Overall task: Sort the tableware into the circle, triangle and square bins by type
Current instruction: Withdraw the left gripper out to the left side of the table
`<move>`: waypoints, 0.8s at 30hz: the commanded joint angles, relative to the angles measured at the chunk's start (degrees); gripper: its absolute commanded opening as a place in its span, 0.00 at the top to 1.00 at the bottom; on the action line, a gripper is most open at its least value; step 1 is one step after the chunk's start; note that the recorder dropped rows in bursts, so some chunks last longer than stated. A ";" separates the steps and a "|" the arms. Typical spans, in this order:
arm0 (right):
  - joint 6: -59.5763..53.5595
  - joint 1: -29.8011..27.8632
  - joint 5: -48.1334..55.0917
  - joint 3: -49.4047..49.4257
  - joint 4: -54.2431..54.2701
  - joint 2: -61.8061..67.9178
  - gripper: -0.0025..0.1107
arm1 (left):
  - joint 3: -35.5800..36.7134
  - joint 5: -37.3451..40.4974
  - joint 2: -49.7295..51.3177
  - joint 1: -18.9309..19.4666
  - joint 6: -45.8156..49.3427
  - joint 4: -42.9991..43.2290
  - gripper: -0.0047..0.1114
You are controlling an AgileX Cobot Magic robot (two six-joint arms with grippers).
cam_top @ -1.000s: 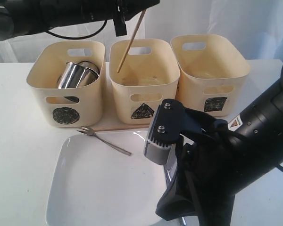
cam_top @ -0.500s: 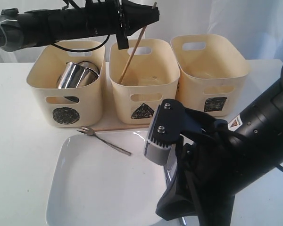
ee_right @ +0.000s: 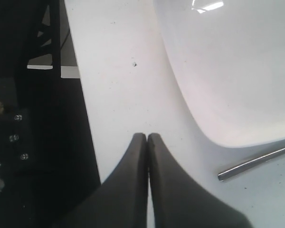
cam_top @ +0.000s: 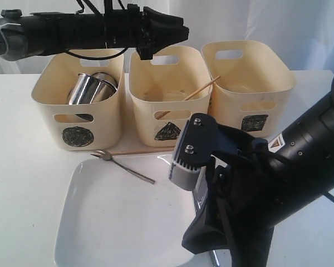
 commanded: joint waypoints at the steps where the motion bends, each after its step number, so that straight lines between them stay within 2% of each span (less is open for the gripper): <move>1: -0.68 -0.48 -1.31 0.26 0.25 -0.35 0.98 | -0.12 1.31 -0.85 0.17 -6.73 6.44 0.54; 5: -0.68 -0.48 -1.31 0.26 0.25 -0.35 0.98 | -0.12 2.77 -2.26 1.37 -14.24 15.50 0.59; 8: -0.68 -0.48 -1.42 0.26 0.25 -0.35 0.98 | -0.12 4.91 -3.84 2.63 -18.11 20.71 0.75; 10: -0.68 -0.48 -1.73 0.26 0.25 -0.35 0.98 | -0.12 7.55 -5.12 3.94 -19.88 22.50 0.94; 16: -1.72 -0.48 -6.06 0.26 0.25 -0.35 0.98 | -0.12 16.33 -9.36 7.70 -26.02 28.39 0.96; 18: -1.72 -0.48 -8.69 0.26 0.25 -0.35 0.98 | 0.78 16.98 -10.89 8.89 -26.85 30.55 0.96; 24: -1.72 -0.48 -14.18 0.26 0.25 -0.35 0.98 | 10.03 16.98 -16.21 12.44 -26.89 33.95 0.96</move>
